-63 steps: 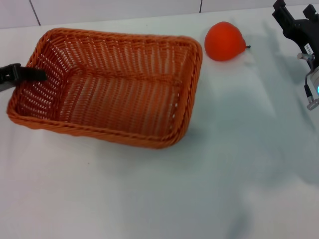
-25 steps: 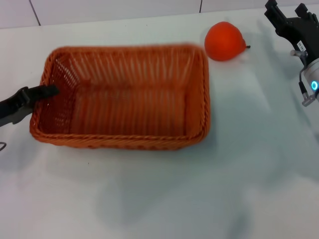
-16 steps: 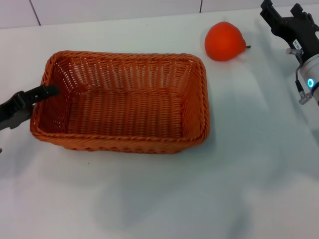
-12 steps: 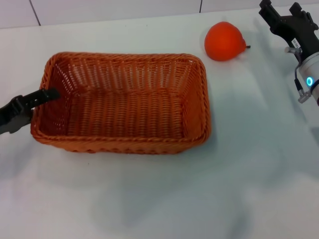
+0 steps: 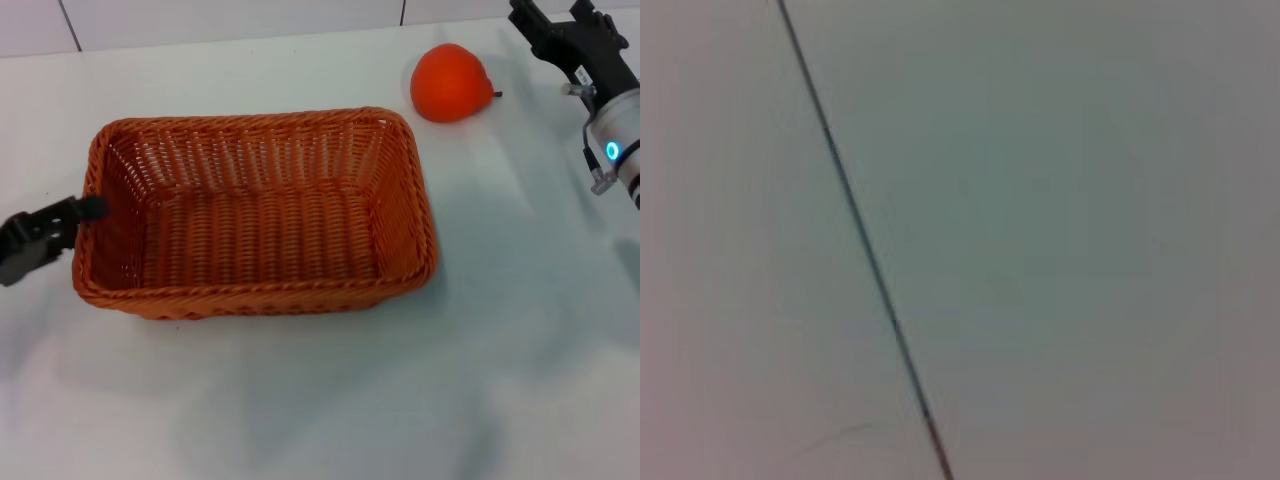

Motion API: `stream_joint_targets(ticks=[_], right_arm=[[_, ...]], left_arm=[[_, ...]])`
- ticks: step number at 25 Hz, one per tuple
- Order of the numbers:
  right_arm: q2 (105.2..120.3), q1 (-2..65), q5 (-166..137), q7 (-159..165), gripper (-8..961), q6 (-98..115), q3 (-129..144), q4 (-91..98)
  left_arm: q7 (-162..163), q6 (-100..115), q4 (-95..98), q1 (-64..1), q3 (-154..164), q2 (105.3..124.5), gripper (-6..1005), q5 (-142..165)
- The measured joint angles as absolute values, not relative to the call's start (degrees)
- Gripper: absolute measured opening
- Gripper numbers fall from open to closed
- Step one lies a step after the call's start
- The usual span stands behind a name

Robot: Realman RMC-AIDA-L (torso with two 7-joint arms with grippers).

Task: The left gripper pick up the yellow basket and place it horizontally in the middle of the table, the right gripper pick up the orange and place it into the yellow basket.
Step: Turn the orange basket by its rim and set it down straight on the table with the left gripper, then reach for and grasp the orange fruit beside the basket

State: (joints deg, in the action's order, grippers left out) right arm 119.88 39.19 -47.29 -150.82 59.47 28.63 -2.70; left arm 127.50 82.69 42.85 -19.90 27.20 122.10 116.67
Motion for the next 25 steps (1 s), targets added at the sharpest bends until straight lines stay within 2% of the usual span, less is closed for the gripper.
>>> stream_joint_targets(ticks=[6,9,10,18,20,25], right_arm=[[119.48,39.9,-47.6,-142.0,941,48.2,39.1,4.8],[118.19,39.1,-52.2,-130.5,941,40.0,49.6,12.6],[118.19,39.1,-52.2,-130.5,942,40.0,49.6,12.6],[110.52,38.7,-87.1,-89.0,922,43.9,57.9,22.6],[109.58,39.5,-97.3,-79.4,915,45.9,57.7,25.6],[109.43,43.0,-115.3,-64.6,899,48.4,57.6,29.5]], left_arm=[[108.2,76.3,41.7,-20.0,20.8,122.05,741,113.0],[95.5,74.2,39.1,-20.2,17.2,122.22,740,108.0],[90.7,74.1,37.5,-20.2,16.2,122.23,740,104.9],[65.6,80.7,29.6,-19.4,14.7,123.26,738,86.7],[63.9,81.5,28.7,-19.4,14.7,123.48,737,85.1],[63.1,81.7,27.6,-20.1,15.1,123.54,738,84.5]])
